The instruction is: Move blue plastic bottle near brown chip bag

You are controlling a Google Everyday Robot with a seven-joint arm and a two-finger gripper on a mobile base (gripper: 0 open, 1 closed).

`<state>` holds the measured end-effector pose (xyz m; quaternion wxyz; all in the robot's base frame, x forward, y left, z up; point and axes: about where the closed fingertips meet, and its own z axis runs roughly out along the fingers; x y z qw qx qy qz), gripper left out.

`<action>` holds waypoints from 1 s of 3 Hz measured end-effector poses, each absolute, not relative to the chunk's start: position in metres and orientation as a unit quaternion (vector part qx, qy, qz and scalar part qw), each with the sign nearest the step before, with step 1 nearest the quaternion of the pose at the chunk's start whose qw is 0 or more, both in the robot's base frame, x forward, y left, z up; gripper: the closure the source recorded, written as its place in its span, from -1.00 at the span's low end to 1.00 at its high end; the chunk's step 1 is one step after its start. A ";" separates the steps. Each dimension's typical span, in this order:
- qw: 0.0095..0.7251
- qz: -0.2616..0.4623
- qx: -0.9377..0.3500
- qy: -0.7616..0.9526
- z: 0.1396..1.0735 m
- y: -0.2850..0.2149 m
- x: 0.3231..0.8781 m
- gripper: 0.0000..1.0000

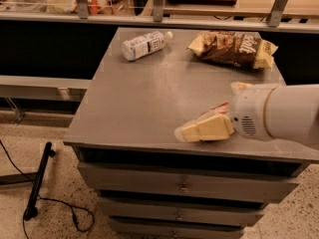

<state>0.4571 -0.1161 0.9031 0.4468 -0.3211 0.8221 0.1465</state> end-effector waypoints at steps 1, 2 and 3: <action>0.477 0.174 -0.308 0.805 0.895 -0.066 0.487 -1.00; 0.499 0.176 -0.300 0.794 0.885 -0.022 0.515 -1.00; 0.523 0.168 -0.290 0.784 0.879 0.016 0.536 -1.00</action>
Offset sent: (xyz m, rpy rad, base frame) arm 0.1112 0.1460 -0.0302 0.1391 -0.1760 -0.0746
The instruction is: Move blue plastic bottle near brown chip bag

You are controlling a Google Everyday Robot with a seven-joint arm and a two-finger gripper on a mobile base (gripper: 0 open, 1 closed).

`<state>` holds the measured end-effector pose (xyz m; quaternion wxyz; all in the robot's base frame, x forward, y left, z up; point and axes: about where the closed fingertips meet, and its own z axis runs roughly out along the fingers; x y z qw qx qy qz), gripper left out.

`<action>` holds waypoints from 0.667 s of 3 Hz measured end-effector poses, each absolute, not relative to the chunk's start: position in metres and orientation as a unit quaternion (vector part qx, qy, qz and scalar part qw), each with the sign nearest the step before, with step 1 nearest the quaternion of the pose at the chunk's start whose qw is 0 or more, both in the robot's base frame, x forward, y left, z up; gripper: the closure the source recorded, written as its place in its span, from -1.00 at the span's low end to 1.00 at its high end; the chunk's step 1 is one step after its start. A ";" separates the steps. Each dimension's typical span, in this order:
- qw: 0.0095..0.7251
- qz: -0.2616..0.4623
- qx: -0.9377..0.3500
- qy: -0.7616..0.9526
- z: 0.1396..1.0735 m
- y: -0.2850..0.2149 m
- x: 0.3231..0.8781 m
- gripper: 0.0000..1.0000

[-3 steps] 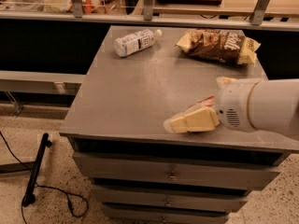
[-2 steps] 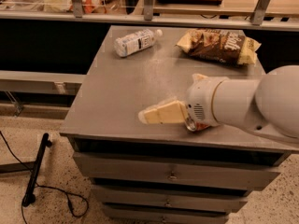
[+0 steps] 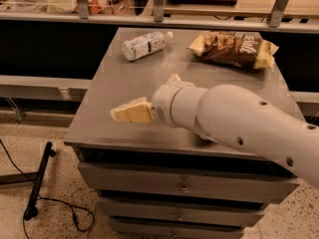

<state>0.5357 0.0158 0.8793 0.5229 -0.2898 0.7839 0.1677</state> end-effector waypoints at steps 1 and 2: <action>0.546 0.159 -0.253 0.783 0.874 0.033 0.545 -1.00; 0.570 0.156 -0.215 0.777 0.871 0.050 0.559 -1.00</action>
Offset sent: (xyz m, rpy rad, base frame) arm 0.0802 0.0783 0.0307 0.1767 -0.2169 -0.3661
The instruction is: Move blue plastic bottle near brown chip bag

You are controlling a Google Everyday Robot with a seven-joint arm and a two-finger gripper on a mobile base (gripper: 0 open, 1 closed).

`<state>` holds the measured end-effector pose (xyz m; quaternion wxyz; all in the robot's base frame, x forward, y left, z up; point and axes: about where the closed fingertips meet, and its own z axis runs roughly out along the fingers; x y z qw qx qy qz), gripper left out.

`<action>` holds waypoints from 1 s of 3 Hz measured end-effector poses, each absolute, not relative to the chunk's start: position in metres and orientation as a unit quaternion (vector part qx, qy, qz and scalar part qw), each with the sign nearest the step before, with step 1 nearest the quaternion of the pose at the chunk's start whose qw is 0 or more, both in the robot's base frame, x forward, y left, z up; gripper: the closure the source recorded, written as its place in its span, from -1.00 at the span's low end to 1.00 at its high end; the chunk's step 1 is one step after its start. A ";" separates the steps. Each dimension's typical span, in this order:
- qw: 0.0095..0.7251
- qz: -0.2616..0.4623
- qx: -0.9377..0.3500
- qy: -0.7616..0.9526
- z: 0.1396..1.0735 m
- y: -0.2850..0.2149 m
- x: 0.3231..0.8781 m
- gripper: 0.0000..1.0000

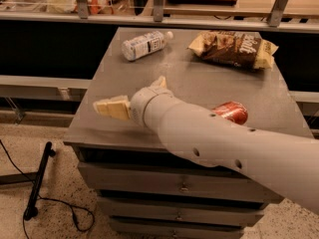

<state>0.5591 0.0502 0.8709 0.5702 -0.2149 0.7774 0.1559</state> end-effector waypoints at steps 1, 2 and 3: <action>0.603 0.156 -0.194 0.758 0.883 0.093 0.581 -1.00; 0.643 0.147 -0.180 0.729 0.904 0.129 0.602 -1.00; 0.665 0.129 -0.157 0.719 0.917 0.118 0.610 -1.00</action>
Offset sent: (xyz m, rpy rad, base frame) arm 0.0764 0.1171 0.0608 0.1092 -0.3037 -0.1477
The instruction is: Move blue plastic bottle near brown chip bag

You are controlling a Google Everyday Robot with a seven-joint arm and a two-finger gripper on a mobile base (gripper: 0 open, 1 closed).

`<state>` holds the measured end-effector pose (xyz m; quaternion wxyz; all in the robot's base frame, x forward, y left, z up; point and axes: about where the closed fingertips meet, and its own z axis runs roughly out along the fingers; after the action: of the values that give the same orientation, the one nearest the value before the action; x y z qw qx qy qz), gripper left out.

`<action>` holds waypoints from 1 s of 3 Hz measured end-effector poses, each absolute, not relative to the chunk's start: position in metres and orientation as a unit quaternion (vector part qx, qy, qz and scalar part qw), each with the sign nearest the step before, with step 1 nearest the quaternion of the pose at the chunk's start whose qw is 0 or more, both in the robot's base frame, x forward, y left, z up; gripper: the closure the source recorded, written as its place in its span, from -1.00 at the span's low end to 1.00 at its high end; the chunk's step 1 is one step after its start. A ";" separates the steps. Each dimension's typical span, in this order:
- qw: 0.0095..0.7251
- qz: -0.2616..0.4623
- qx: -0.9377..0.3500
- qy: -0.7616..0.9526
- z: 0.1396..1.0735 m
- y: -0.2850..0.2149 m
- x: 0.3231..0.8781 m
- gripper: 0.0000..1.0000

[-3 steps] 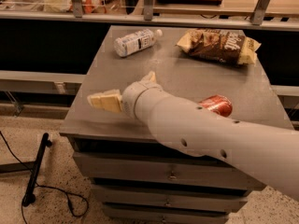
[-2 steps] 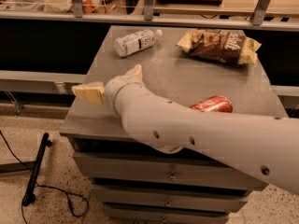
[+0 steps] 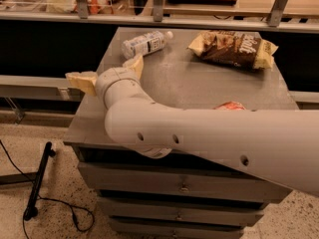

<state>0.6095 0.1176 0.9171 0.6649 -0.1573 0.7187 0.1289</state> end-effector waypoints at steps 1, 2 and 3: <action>0.665 0.129 -0.157 0.719 0.917 0.117 0.609 -1.00; 0.675 0.108 -0.141 0.716 0.915 0.118 0.618 -1.00; 0.689 0.074 -0.117 0.711 0.898 0.133 0.650 -1.00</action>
Offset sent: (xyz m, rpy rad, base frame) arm 0.0423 0.0011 -0.0167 -0.0241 -0.0905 -0.2603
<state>0.6498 0.1335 0.8980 0.6891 -0.1166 0.7114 0.0738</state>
